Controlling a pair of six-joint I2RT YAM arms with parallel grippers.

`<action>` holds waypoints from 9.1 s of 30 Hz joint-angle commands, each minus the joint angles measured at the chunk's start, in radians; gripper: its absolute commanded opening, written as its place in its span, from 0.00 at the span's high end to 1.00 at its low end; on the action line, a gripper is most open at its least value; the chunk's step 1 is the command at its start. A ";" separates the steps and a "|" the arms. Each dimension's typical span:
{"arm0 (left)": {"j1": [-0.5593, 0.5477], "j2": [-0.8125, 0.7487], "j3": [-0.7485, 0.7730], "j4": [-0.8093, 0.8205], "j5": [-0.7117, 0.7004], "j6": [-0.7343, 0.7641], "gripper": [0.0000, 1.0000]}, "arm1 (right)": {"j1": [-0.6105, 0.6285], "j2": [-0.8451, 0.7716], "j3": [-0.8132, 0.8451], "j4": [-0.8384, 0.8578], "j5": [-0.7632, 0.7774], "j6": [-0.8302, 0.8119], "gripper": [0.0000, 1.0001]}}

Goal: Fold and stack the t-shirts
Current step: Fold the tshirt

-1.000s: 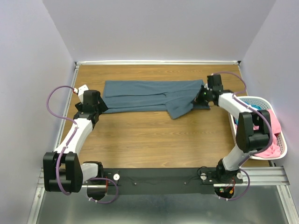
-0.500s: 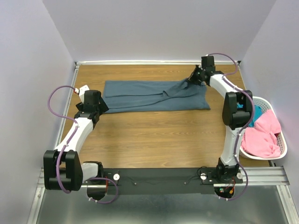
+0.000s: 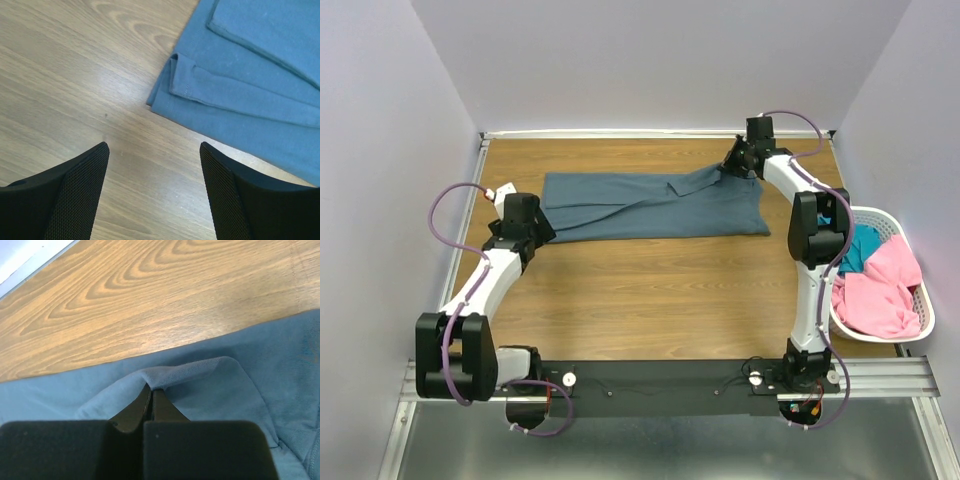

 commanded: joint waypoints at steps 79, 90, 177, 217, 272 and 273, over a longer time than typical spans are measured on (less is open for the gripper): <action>-0.008 0.349 0.317 -0.012 0.045 -0.287 0.37 | -0.051 -0.252 -0.323 -0.001 -0.004 -0.060 0.54; -0.016 0.573 0.383 -0.050 0.093 -0.207 0.47 | -0.124 -0.393 -0.624 0.071 -0.012 -0.032 0.67; -0.545 0.952 0.897 -0.025 0.343 -0.394 0.39 | -0.034 -0.229 -0.468 0.139 -0.259 -0.133 0.60; -0.544 0.854 0.937 -0.105 0.329 -0.333 1.00 | -0.034 -0.290 -0.438 0.064 -0.184 -0.162 0.99; -0.588 0.555 0.557 -0.076 0.410 -0.348 0.39 | -0.026 -0.526 -0.473 -0.281 -0.084 -0.207 0.57; -0.587 0.573 0.576 -0.084 0.393 -0.337 0.41 | -0.026 -0.522 -0.473 -0.269 -0.107 -0.192 0.58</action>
